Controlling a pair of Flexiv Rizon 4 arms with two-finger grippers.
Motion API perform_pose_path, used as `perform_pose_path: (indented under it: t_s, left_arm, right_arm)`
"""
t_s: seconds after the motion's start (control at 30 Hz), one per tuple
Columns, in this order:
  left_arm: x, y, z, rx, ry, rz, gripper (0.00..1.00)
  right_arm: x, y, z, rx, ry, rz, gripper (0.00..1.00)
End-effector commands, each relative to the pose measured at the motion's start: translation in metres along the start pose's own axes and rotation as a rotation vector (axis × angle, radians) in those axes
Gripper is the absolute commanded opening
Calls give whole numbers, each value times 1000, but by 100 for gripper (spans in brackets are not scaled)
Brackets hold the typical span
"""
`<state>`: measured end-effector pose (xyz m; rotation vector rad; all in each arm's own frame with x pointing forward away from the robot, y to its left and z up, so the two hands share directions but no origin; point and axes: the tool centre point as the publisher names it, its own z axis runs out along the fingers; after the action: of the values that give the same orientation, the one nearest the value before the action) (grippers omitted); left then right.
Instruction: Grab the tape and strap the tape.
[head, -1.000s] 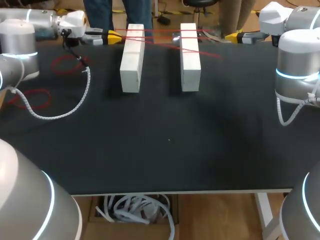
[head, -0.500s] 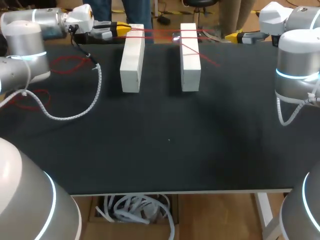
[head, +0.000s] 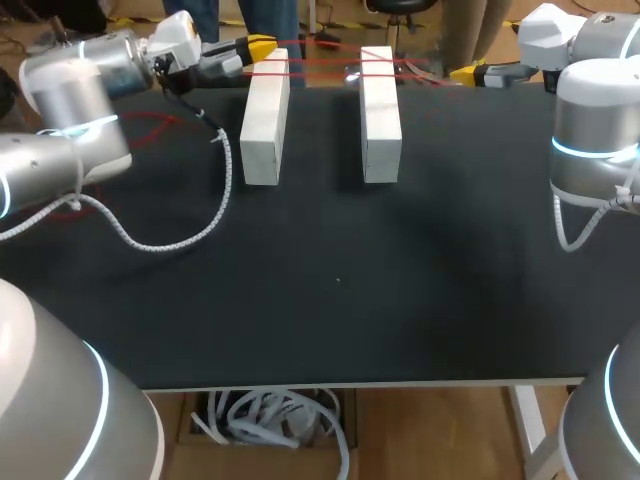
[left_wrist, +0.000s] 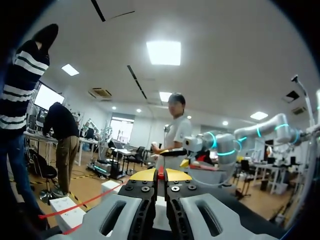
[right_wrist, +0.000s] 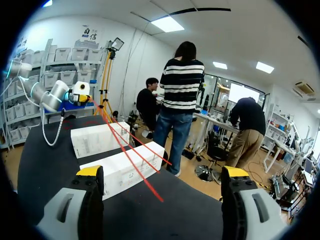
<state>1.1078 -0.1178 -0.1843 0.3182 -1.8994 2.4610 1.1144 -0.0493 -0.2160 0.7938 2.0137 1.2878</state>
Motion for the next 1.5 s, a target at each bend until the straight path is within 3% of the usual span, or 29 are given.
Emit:
perform_pose_path:
  t_s: [0.03, 0.53, 1.3, 1.5]
  left_arm:
    - [1, 0, 4, 14, 19, 9, 0]
    - [6, -6, 14, -10, 187, 54, 0]
    - [7, -7, 11, -8, 172, 47, 0]
    - [12, -12, 27, 73, 152, 58, 0]
  right_arm:
    - [0, 0, 0, 0, 0, 0, 100]
    - [0, 0, 0, 0, 0, 0, 100]
    - [0, 0, 0, 0, 0, 0, 100]
    - [0, 0, 0, 0, 0, 0, 100]
